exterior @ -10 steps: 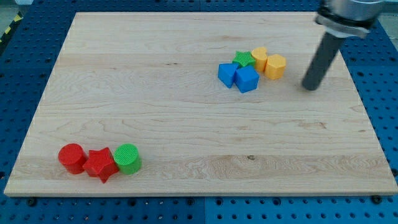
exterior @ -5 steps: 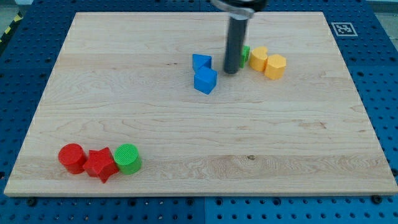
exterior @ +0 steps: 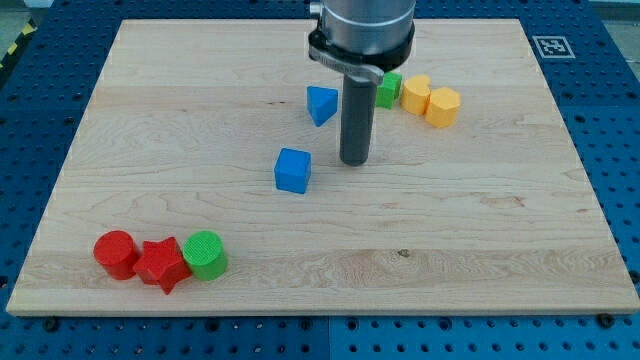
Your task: Slide the blue cube above the red star
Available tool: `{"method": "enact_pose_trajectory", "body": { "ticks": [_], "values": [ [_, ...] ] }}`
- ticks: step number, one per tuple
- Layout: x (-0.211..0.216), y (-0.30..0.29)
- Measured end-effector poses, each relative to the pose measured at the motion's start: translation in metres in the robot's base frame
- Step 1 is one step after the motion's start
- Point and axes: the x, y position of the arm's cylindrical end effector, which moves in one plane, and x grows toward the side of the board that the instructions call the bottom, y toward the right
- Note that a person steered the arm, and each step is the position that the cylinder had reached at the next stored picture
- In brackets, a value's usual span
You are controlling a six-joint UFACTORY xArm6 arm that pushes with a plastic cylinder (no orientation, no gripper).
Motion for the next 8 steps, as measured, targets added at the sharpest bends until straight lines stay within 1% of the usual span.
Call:
{"method": "enact_pose_trajectory", "body": {
  "ticks": [2, 3, 4, 5, 6, 7, 8],
  "values": [
    [0.016, -0.136],
    [0.017, -0.153],
    [-0.018, -0.153],
    [-0.040, -0.173],
    [-0.022, -0.188],
    [0.011, -0.188],
    [0.035, -0.182]
  ]
}}
